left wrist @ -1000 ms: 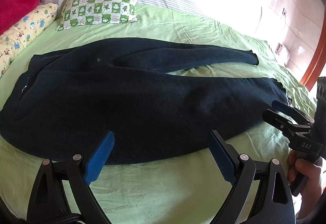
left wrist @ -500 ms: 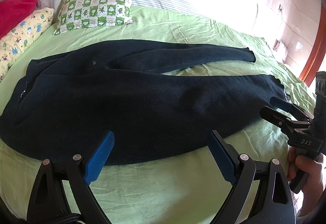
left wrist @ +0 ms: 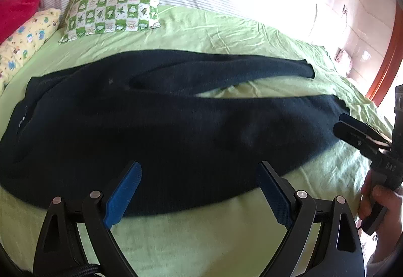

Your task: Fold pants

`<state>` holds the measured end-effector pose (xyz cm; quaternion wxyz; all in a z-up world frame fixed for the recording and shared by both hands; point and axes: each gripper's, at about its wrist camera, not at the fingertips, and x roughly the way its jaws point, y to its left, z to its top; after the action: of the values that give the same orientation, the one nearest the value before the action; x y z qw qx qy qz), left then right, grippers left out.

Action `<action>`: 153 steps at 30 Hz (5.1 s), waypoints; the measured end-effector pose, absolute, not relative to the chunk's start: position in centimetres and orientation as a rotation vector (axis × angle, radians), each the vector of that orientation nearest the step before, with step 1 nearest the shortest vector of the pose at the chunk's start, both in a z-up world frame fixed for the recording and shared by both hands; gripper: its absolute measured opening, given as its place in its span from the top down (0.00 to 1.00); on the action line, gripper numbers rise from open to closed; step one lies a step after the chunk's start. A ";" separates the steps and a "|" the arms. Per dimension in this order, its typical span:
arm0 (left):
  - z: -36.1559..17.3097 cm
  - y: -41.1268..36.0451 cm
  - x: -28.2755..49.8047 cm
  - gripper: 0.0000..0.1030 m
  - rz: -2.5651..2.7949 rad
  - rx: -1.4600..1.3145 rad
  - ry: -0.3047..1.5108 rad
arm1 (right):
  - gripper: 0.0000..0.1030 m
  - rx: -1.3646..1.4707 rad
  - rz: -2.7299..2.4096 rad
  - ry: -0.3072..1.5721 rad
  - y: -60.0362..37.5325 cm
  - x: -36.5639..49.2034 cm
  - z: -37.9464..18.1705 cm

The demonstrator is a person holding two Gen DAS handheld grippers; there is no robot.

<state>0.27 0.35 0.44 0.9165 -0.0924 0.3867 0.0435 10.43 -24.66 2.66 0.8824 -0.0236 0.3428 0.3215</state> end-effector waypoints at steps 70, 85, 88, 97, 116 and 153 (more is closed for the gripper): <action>4.7 -1.7 16.7 0.97 -0.492 0.011 1.031 | 0.92 0.153 0.709 0.821 -34.2 28.5 7.1; 4.2 -1.6 10.6 0.97 -0.514 -0.073 1.024 | 0.92 0.137 0.794 0.774 -38.7 22.1 5.1; 4.1 -1.9 9.8 0.97 -0.521 -0.076 1.022 | 0.92 0.094 0.794 0.778 -39.1 21.1 4.9; 0.2 -2.9 10.0 0.96 -0.530 -0.079 1.096 | 0.92 -0.011 0.732 0.869 -38.9 19.9 2.6; 1.0 1.3 4.9 0.51 -0.375 -0.282 0.972 | 0.54 0.097 0.660 0.725 -37.1 14.0 6.6; 5.8 25.5 0.2 0.24 0.149 -0.862 0.773 | 0.33 -0.054 1.177 0.753 -9.4 8.3 5.9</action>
<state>0.18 25.45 5.78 0.8344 -0.4068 0.3651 0.0704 8.28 -9.41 5.91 0.7654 -0.0248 0.3467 0.5416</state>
